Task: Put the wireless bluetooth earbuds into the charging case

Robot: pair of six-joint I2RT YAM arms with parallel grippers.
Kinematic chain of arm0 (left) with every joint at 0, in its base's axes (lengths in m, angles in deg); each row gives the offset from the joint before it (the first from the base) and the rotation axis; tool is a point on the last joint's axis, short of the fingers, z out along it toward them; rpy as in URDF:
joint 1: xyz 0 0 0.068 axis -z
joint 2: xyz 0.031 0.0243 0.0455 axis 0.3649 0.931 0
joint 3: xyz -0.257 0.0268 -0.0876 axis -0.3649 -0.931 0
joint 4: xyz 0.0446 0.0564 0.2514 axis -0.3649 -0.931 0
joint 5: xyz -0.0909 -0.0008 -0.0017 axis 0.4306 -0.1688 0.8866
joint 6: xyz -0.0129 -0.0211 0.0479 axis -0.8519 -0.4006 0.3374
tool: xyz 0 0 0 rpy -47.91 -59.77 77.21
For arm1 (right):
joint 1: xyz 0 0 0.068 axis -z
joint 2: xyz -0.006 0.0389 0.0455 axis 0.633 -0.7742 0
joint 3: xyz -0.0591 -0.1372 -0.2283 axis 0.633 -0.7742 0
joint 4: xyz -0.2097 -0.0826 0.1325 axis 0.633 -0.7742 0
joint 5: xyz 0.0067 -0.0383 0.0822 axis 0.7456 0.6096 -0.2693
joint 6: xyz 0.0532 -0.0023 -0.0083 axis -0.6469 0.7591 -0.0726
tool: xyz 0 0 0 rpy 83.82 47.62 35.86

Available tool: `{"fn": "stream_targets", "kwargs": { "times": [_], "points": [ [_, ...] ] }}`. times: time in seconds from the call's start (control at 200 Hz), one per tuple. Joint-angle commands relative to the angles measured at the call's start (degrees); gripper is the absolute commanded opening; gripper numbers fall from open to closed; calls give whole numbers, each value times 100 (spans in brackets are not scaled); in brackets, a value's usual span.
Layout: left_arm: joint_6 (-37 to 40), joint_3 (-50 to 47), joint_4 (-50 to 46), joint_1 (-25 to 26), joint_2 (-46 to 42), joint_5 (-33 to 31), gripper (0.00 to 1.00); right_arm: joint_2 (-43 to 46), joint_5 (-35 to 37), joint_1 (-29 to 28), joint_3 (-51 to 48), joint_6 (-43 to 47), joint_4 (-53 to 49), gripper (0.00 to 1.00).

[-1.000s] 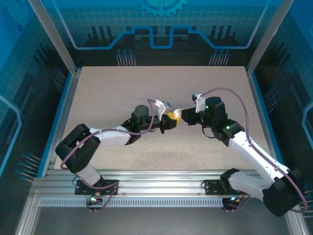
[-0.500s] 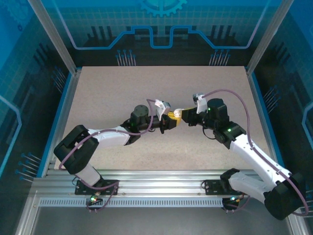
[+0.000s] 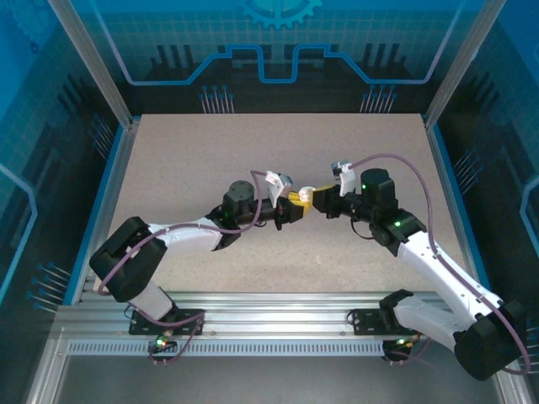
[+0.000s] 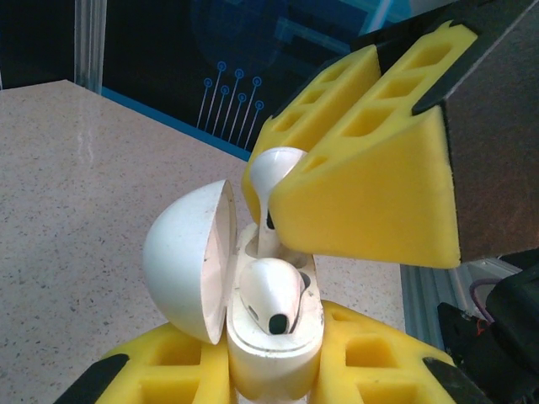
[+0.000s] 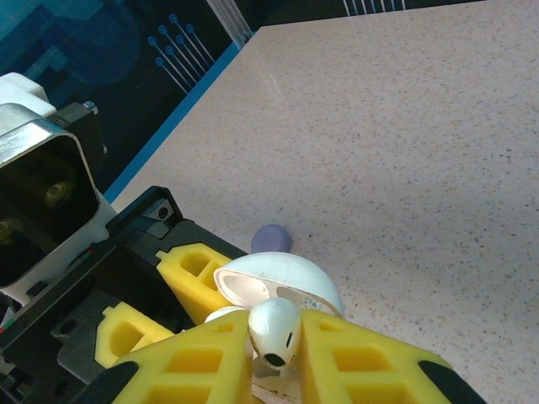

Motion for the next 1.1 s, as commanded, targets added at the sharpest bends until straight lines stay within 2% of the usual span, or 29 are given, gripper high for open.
{"fn": "stream_targets", "kwargs": {
  "times": [0.0,0.365,0.62,1.095],
  "points": [
    [124,7,756,3,-278,34,16,-40,-447,67,-40,111,-435,20],
    [136,13,798,5,-320,155,16,-196,-335,121,134,155,-771,22],
    [414,-21,720,14,-383,229,16,-247,-344,170,190,73,-819,21],
    [927,-185,869,97,-542,271,16,-157,-1329,429,75,107,-368,22]
  ]
}}
